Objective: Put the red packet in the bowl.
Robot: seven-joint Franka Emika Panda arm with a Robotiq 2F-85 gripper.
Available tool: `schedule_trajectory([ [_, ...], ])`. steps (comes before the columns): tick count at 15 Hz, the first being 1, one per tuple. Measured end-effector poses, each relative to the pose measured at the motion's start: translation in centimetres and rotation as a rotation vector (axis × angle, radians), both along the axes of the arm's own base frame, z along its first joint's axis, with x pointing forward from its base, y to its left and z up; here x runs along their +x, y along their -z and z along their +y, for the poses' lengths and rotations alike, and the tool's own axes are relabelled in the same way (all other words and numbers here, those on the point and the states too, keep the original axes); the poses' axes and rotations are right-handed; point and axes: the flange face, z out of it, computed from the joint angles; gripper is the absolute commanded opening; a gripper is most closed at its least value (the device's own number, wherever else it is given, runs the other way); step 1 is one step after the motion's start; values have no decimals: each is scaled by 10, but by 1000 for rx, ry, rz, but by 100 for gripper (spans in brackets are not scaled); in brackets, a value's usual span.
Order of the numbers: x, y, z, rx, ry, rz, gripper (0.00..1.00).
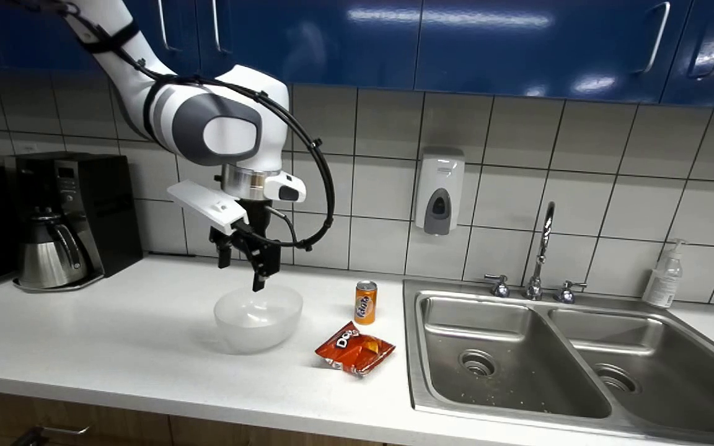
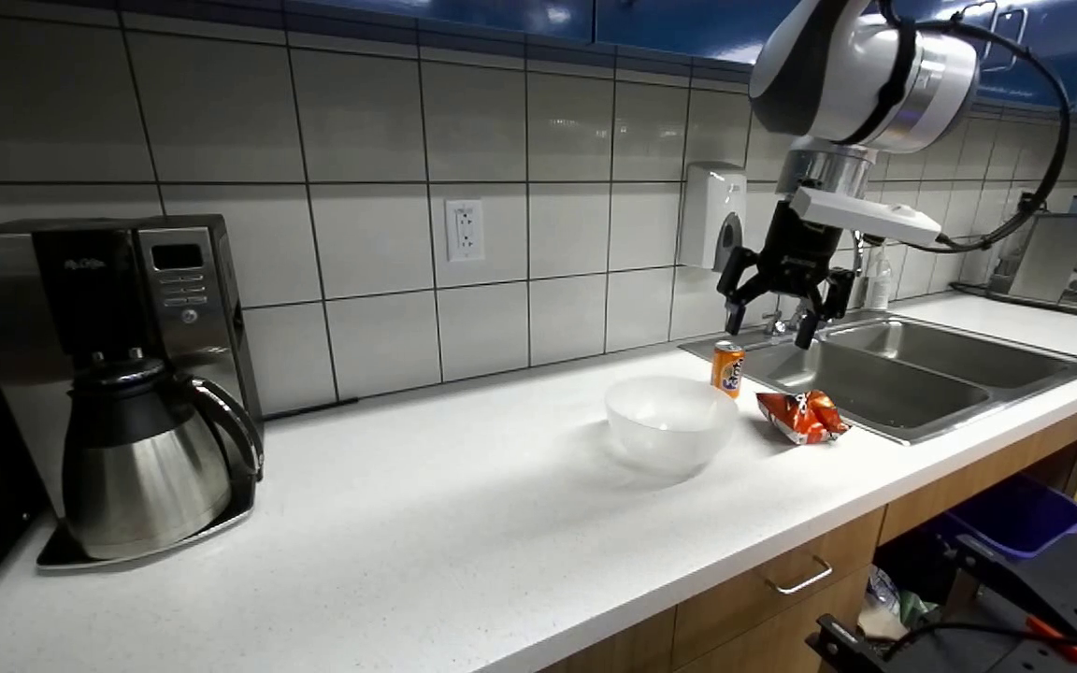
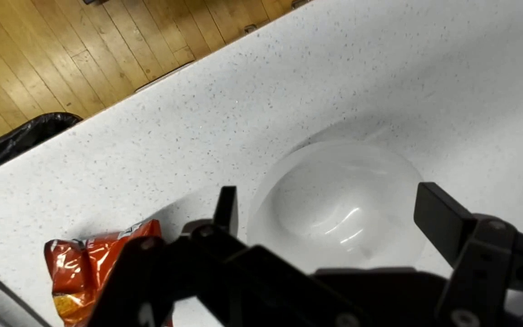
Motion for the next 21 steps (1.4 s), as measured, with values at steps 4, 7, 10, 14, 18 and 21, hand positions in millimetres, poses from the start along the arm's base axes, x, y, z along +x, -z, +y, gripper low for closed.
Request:
schedule_trajectory([
  [4,21,12,-29,15,168,11,100],
  [7,36,19,-51,12,272,22,100],
  [10,46,29,-74,6,370,37,100],
  [14,53,42,-107,-7,520,44,100],
  [18,56,55,-135,-13,671,33,100],
  [21,59,67,-152,-15,761,38,100],
])
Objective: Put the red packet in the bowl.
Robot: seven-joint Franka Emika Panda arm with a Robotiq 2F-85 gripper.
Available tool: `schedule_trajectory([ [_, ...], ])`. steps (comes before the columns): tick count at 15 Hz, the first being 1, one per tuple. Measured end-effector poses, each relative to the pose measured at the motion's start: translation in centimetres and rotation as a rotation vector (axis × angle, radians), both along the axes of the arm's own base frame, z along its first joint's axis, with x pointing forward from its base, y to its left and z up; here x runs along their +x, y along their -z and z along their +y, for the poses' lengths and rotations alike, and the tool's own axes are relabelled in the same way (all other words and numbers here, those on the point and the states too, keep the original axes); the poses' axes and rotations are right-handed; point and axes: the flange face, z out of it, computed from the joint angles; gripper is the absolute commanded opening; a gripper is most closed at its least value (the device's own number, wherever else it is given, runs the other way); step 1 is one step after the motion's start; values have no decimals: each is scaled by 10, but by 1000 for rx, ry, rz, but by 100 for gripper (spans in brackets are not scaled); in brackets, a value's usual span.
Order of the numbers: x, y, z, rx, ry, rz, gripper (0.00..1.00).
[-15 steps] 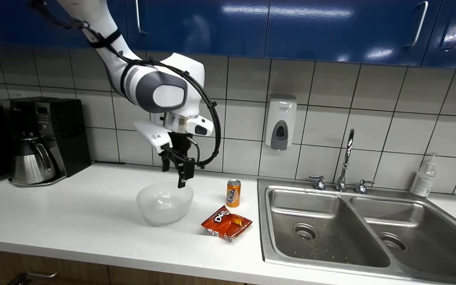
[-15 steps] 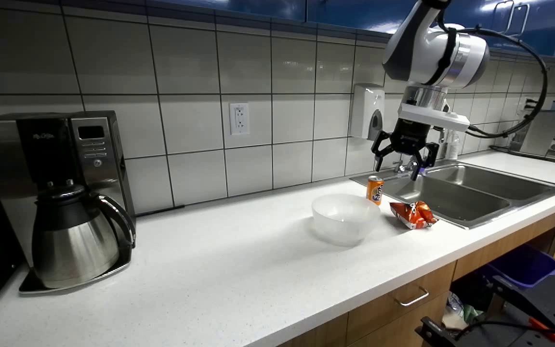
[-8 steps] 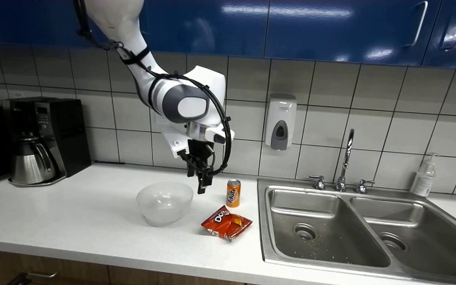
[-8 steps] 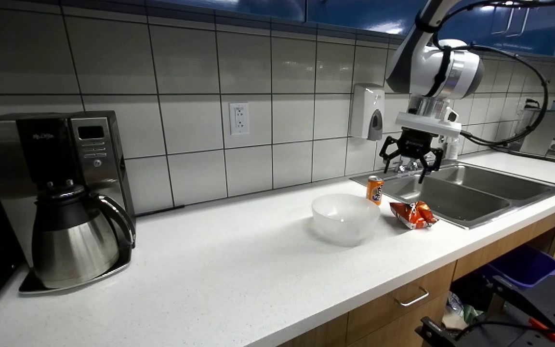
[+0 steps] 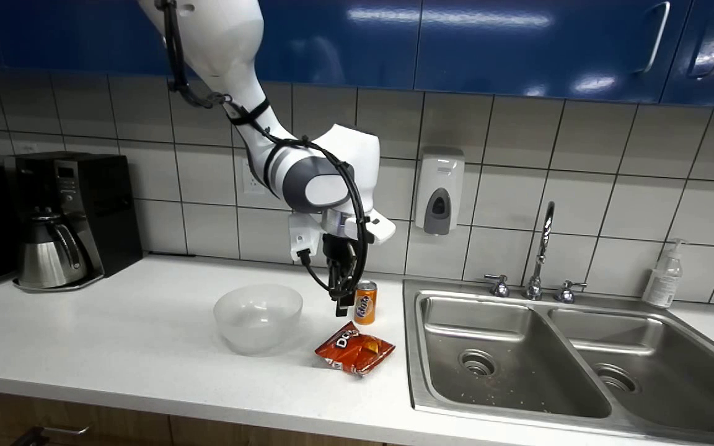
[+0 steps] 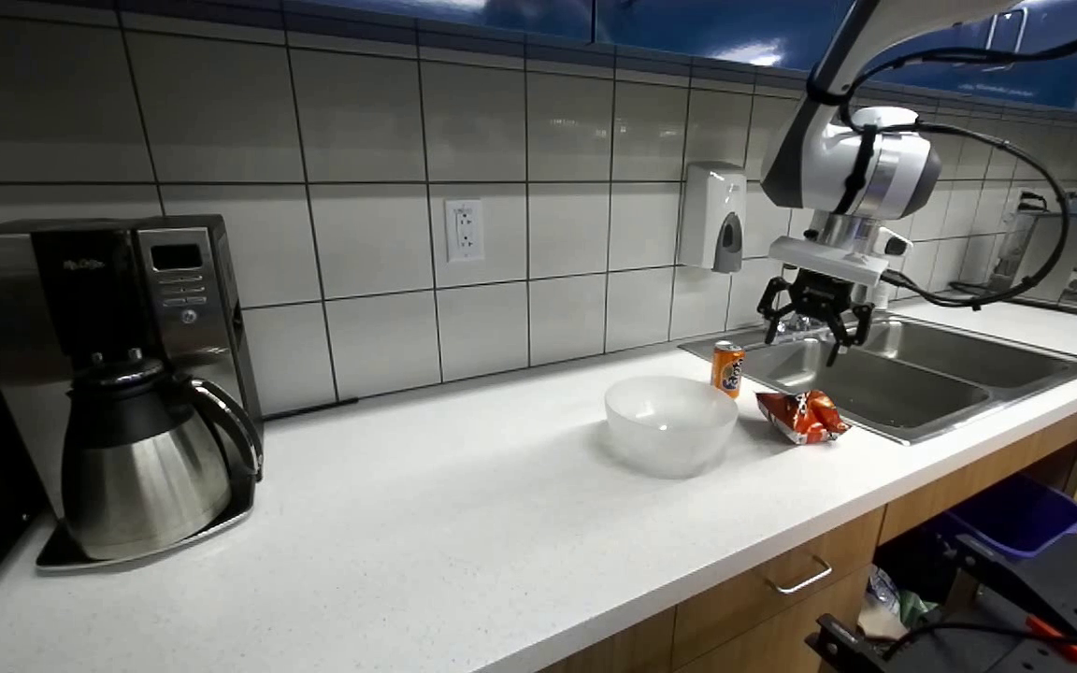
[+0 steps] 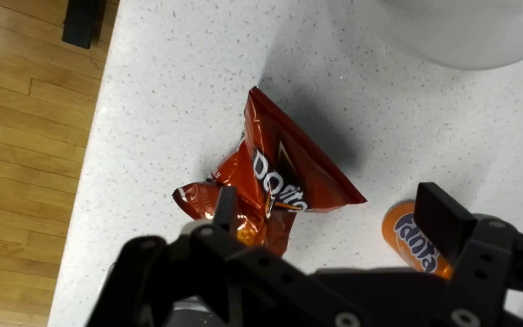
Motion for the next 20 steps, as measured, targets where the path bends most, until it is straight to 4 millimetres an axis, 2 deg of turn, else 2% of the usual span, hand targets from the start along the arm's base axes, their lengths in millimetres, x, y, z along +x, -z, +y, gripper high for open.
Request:
schedule_trajectory([
  [6,5,29,-21,-4,113,31,100],
  [16,14,67,-40,-13,204,74,100],
  [17,15,70,-41,-13,208,78,96],
  [18,16,73,-41,-14,212,80,72],
  [20,17,77,-42,-15,216,84,69],
])
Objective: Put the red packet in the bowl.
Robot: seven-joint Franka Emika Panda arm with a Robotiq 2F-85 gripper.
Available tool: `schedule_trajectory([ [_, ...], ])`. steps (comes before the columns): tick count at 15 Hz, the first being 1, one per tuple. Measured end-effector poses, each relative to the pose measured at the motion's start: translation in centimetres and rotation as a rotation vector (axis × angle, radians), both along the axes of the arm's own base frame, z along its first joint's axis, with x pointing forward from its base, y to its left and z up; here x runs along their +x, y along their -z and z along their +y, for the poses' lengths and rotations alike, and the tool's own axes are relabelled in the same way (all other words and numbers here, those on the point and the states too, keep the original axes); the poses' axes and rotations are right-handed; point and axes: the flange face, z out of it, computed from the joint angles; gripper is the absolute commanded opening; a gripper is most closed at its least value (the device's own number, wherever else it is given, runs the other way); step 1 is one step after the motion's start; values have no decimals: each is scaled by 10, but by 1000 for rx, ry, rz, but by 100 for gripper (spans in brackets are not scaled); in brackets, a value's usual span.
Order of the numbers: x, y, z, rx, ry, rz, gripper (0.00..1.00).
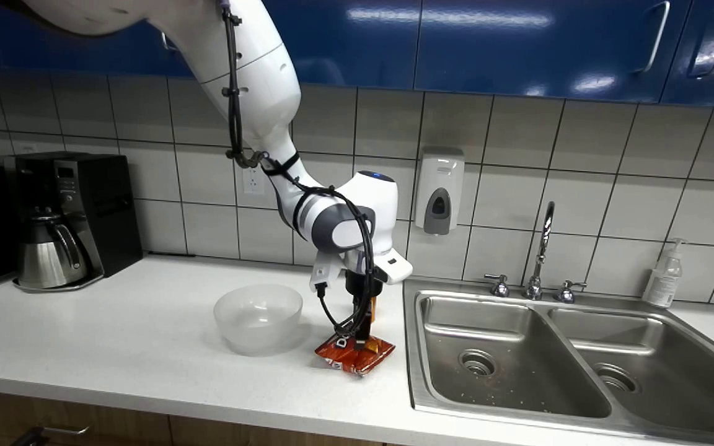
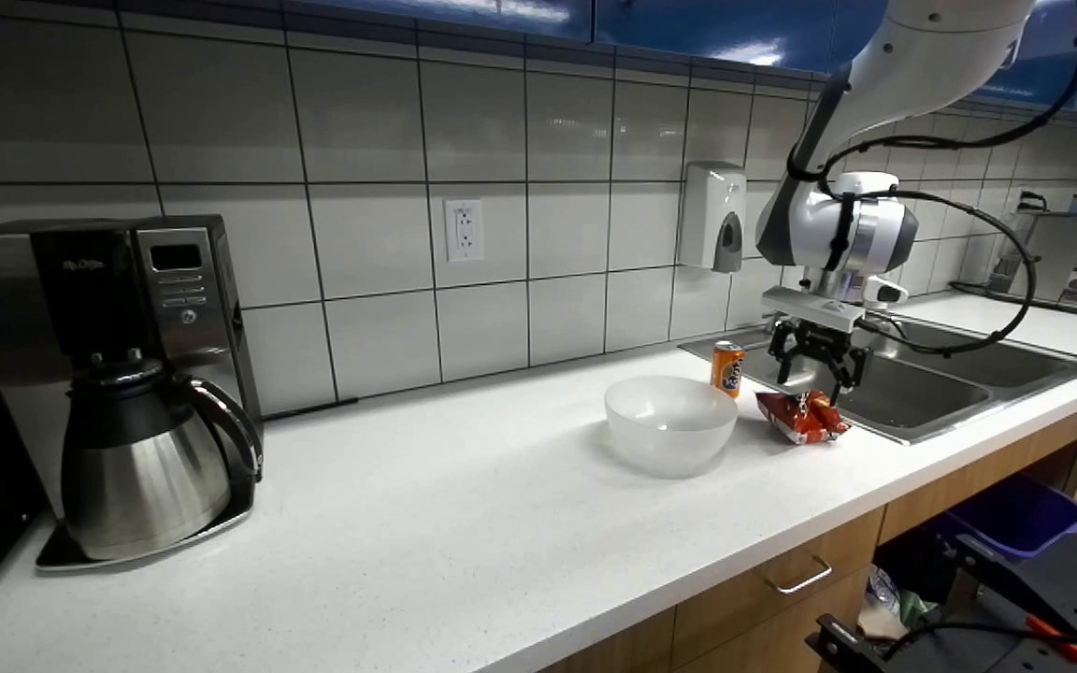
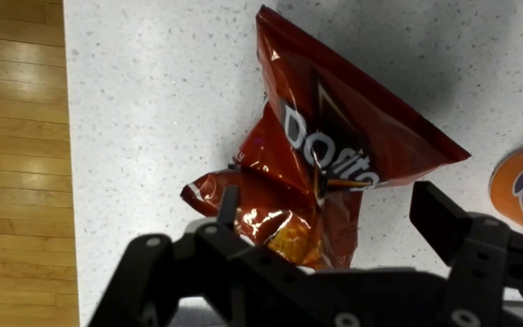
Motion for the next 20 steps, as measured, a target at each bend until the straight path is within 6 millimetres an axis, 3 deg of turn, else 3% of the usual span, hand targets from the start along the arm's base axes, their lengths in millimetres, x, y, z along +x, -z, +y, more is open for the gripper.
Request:
schedule_trajectory([
  [9,4,4,-1,-3,-2,2,1],
  [17,9,4,7,0,-15,0,0],
  [20,18,-7,20,3,-45,-22,0],
])
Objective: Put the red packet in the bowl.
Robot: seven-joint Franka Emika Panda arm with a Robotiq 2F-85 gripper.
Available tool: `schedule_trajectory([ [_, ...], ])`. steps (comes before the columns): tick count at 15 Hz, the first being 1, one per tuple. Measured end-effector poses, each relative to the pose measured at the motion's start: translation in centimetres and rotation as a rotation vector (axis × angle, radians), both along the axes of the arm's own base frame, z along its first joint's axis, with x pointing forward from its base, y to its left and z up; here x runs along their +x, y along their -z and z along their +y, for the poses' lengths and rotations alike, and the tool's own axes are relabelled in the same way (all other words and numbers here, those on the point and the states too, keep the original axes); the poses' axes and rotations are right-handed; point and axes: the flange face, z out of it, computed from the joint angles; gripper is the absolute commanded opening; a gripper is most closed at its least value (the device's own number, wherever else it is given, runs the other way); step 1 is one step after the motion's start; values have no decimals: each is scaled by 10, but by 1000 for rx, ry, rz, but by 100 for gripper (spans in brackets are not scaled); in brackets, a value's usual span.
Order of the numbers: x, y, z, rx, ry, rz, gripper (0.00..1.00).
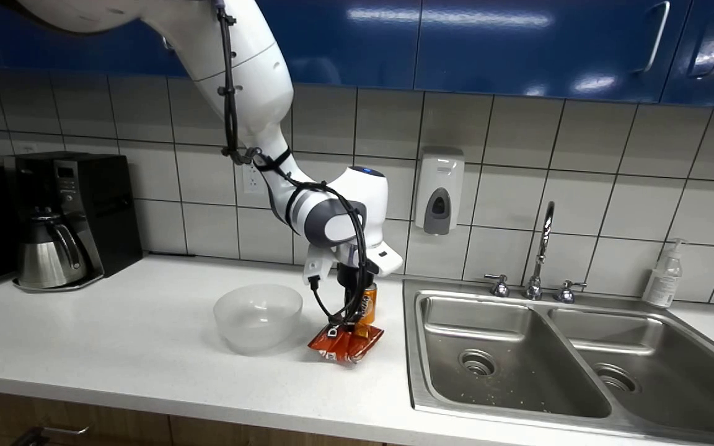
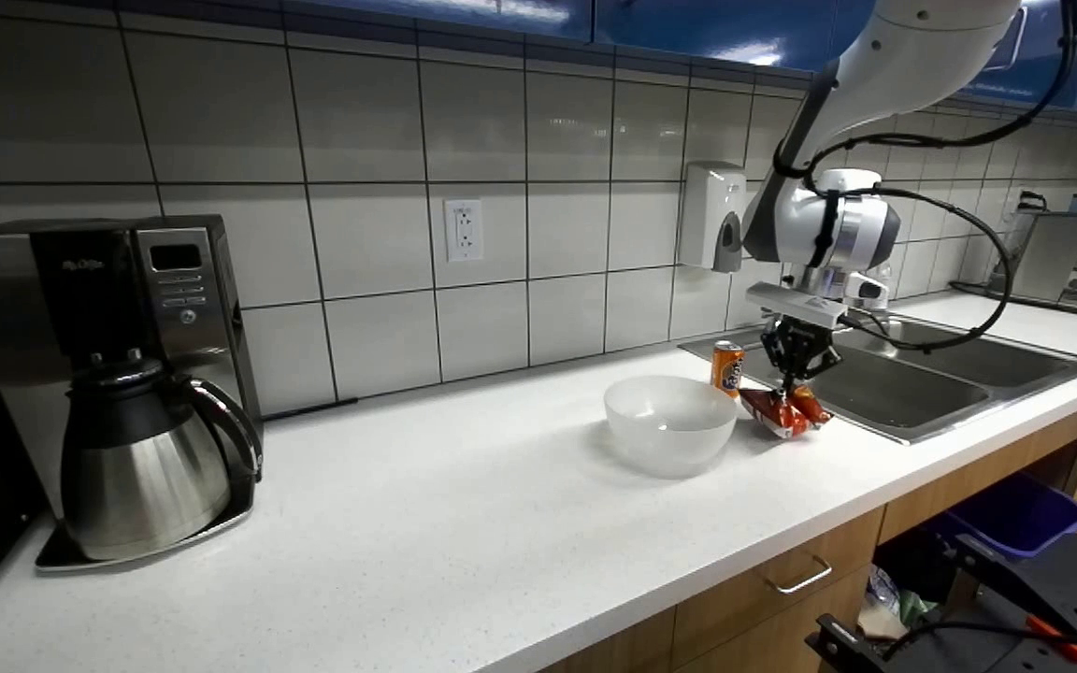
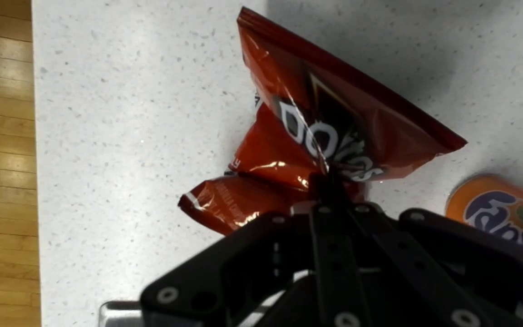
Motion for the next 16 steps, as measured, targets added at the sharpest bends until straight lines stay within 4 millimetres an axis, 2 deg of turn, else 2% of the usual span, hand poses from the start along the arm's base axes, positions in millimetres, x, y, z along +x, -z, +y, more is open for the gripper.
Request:
schedule_trajectory([
  [4,11,-32,19,-2,-45,-53,0],
  [10,10,-81,44,-9,-132,-130,0],
  [13,8,-98,69,-8,-196,-157,0],
  [16,7,-107,107,-1,-274,-174,0],
])
